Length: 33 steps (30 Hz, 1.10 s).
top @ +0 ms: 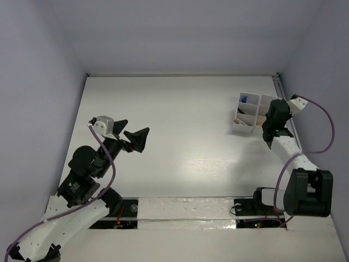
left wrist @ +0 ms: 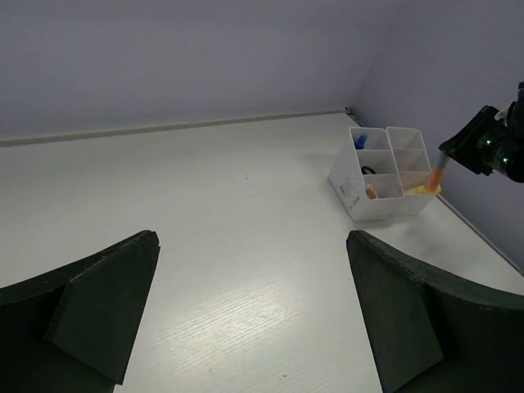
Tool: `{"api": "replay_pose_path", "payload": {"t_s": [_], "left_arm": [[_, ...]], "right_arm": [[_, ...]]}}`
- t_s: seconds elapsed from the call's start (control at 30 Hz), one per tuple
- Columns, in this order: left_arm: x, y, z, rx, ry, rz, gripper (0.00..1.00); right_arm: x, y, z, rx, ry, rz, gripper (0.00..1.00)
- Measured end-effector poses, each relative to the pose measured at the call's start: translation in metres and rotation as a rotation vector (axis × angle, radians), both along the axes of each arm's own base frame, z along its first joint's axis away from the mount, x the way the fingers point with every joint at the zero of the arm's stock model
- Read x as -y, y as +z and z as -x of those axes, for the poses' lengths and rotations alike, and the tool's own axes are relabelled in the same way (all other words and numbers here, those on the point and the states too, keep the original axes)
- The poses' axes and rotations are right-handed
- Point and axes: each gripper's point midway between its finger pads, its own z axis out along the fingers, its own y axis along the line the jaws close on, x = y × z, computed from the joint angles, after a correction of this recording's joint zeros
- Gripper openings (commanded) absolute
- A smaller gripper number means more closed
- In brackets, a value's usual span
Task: Sort the stationery into containers
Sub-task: Place the pen in the storage box.
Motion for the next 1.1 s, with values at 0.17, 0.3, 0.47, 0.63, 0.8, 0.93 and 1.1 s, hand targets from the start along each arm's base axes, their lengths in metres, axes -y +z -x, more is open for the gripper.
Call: {"api": "replay_pose_path", "payload": {"t_s": [0.17, 0.3, 0.47, 0.63, 0.8, 0.93, 1.1], "left_arm": [[-0.003, -0.005, -0.008, -0.017, 0.030, -0.013, 0.99], [-0.004, -0.009, -0.013, -0.031, 0.044, -0.025, 0.99], [-0.003, -0.014, -0.018, -0.047, 0.048, -0.037, 0.99], [-0.003, -0.015, -0.019, -0.052, 0.049, -0.041, 0.99], [-0.001, -0.017, -0.020, -0.055, 0.042, -0.045, 0.99], [0.000, -0.017, -0.020, -0.057, 0.038, -0.046, 0.99], [0.001, -0.020, -0.020, -0.060, 0.031, -0.050, 0.99]], "right_arm": [[0.000, -0.004, -0.020, -0.008, -0.014, 0.073, 0.00], [0.007, -0.002, -0.027, 0.005, -0.045, 0.122, 0.00], [0.012, -0.005, -0.033, 0.007, -0.072, 0.157, 0.00], [0.004, -0.014, -0.041, 0.004, -0.066, 0.169, 0.01], [-0.008, -0.023, -0.045, 0.007, -0.063, 0.177, 0.01], [-0.013, -0.027, -0.047, 0.002, -0.074, 0.201, 0.02], [-0.012, -0.032, -0.047, -0.011, -0.102, 0.224, 0.07]]}}
